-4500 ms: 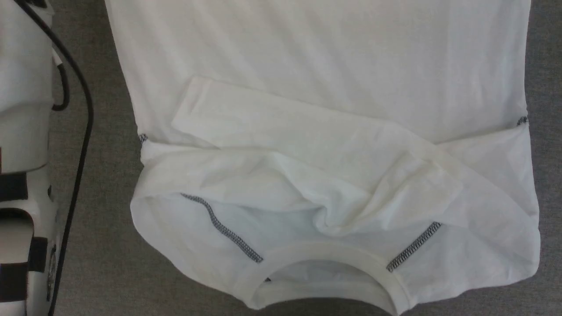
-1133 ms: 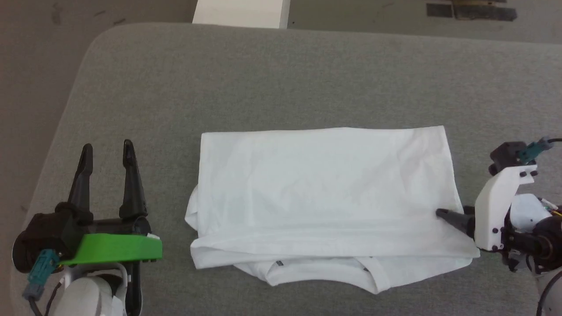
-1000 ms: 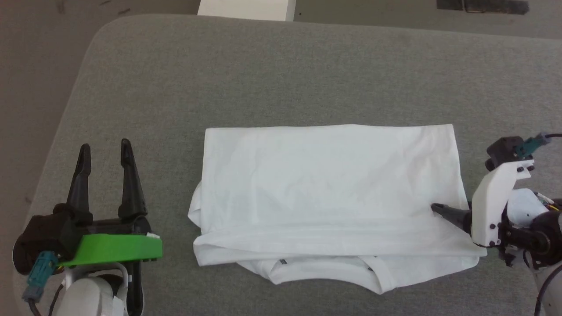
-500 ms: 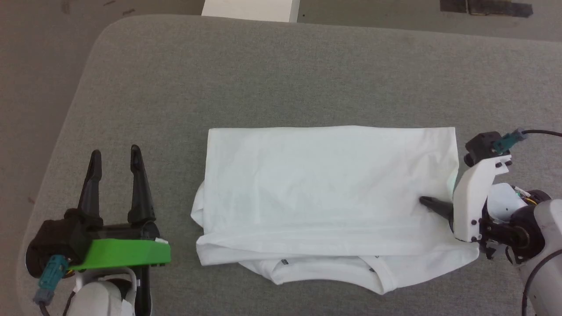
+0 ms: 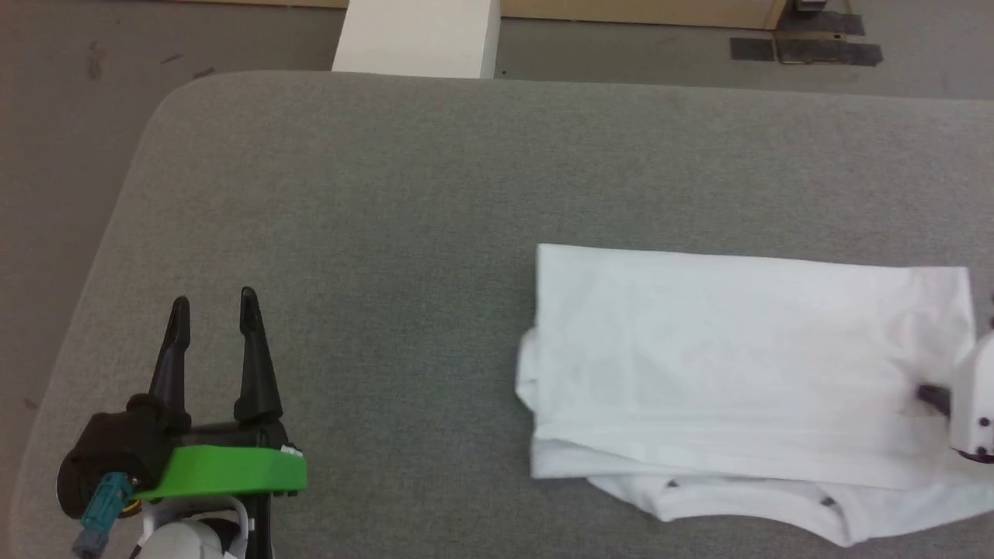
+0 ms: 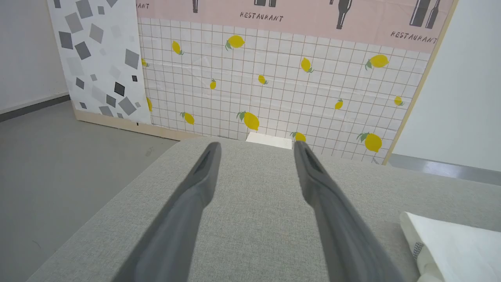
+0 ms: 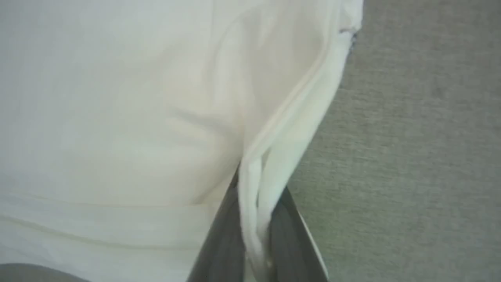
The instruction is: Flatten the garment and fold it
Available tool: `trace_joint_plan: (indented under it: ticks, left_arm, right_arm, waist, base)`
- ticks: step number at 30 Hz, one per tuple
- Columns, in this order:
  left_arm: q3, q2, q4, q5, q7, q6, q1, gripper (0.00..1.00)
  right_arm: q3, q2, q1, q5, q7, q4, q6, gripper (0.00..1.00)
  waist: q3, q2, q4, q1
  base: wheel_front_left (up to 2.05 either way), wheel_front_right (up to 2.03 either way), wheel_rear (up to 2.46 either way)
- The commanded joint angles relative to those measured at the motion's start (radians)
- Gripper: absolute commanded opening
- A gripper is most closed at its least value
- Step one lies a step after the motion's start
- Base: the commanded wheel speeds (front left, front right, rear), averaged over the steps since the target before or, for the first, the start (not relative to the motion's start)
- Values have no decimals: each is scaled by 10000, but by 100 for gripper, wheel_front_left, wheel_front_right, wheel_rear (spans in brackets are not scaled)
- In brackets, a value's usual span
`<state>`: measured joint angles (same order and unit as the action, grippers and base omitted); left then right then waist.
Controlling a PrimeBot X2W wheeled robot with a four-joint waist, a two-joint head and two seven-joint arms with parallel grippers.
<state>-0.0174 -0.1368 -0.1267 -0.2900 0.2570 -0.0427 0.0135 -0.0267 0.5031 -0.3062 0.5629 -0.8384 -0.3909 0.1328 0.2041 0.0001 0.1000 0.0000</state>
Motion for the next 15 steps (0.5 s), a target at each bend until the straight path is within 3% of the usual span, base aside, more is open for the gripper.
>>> trace_joint_plan:
  ticks: [1, 6, 10, 15]
  left_arm:
    - [36, 49, 15, 61, 47, 61, -112, 100]
    - [60, 128, 61, 84, 47, 116, -254, 100]
    - [42, 165, 110, 114, 47, 178, -353, 100]
    - [-12, 221, 162, 145, 47, 230, -461, 100]
  right_arm:
    - [-295, 2, 176, -406, 3, -155, -21, 0]
    - [-882, -349, 101, -1459, -307, 291, -21, 0]
    - [-538, -333, 119, -1838, -895, 1678, -21, 0]
    - [269, -252, 346, -1404, -2020, 3709, -21, 0]
  waist:
    - [-114, -1, -137, 0]
    - [-277, -1, -285, 0]
    - [-469, -1, -346, 0]
    - [-653, -1, -343, 0]
  base:
    - [0, 0, 0]
    - [0, 0, 0]
    - [0, 0, 0]
    - [0, 0, 0]
